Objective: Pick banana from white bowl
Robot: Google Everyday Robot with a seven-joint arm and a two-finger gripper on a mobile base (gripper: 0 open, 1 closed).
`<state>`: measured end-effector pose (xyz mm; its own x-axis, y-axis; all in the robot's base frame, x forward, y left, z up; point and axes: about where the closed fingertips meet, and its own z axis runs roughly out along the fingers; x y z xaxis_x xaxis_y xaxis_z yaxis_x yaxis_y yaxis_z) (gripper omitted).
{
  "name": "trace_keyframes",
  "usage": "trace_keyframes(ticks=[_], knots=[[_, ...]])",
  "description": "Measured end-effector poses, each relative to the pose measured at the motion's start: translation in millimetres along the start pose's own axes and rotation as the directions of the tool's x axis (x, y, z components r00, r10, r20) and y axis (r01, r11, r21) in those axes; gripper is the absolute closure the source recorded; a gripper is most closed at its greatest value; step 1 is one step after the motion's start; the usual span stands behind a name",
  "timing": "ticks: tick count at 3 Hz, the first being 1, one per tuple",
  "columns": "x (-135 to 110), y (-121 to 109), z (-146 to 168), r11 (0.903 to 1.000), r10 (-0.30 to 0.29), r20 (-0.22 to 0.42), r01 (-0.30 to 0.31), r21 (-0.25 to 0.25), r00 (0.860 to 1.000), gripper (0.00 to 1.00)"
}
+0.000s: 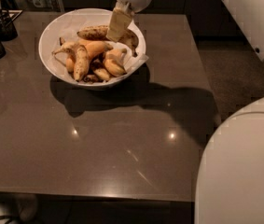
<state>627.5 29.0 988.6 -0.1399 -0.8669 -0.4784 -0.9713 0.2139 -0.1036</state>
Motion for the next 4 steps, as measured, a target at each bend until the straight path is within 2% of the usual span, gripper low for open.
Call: trace_keyframes(ticks=[1,2,3,4], knots=[[0.0,0.1,0.0,1.0000,0.000,0.000,0.000,0.000,1.000,1.00],[4.6,23.2,-8.2,0.9998,0.017,-0.002,-0.017,0.008,1.000,1.00],[16.9,66.0,-31.0,0.9965,0.069,0.045,-0.071,0.044,0.997,1.00],[43.3,134.0,-34.4,0.9916,0.121,0.053,-0.123,0.041,0.991,1.00]])
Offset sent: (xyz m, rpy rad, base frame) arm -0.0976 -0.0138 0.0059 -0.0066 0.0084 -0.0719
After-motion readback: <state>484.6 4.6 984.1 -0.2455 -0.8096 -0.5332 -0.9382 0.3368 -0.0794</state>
